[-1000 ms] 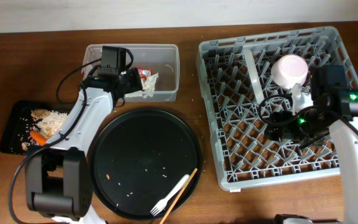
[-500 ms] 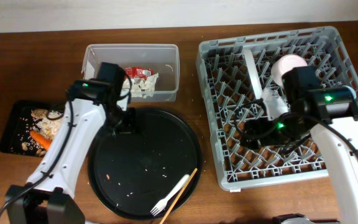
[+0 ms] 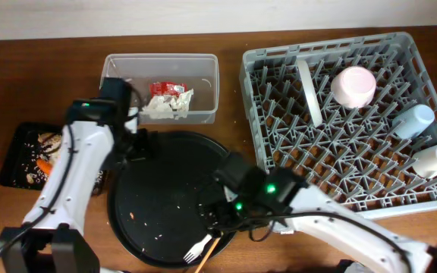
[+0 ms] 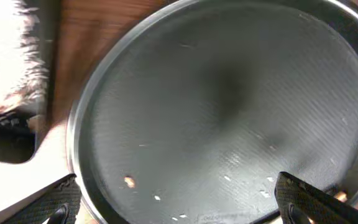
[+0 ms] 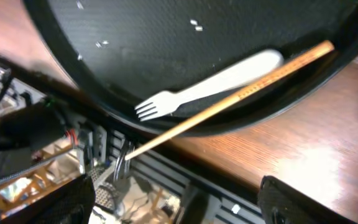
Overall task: Sort waste into correct bins and load items into the dishwasher rack
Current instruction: 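Reach the right gripper to the round tray and grasp the wooden chopstick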
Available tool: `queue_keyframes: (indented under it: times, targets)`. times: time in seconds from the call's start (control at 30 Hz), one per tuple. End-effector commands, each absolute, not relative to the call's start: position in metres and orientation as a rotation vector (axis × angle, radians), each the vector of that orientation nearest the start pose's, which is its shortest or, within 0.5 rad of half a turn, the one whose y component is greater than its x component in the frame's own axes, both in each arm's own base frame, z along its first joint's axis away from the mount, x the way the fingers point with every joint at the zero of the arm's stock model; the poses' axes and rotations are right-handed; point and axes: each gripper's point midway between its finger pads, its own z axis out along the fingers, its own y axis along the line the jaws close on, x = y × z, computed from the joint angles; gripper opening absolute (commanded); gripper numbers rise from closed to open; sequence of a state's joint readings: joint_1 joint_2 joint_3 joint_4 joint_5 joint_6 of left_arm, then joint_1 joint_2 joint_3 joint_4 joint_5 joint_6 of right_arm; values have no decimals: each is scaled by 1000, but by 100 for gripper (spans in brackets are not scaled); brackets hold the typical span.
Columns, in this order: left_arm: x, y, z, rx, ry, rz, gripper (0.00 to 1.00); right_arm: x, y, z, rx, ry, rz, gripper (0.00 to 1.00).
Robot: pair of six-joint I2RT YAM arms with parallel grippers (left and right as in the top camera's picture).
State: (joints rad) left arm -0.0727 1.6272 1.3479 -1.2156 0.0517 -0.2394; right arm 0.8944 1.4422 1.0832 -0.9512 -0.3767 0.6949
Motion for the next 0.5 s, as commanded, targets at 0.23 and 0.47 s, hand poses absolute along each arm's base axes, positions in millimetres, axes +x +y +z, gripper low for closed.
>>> queue_keyframes:
  times: [0.23, 0.47]
  targets:
    - [301, 8, 120, -500, 3050, -106, 99, 109, 292, 23, -132, 3421, 441, 88]
    - [300, 8, 120, -500, 3050, -107, 99, 119, 298, 16, -139, 3374, 450, 83]
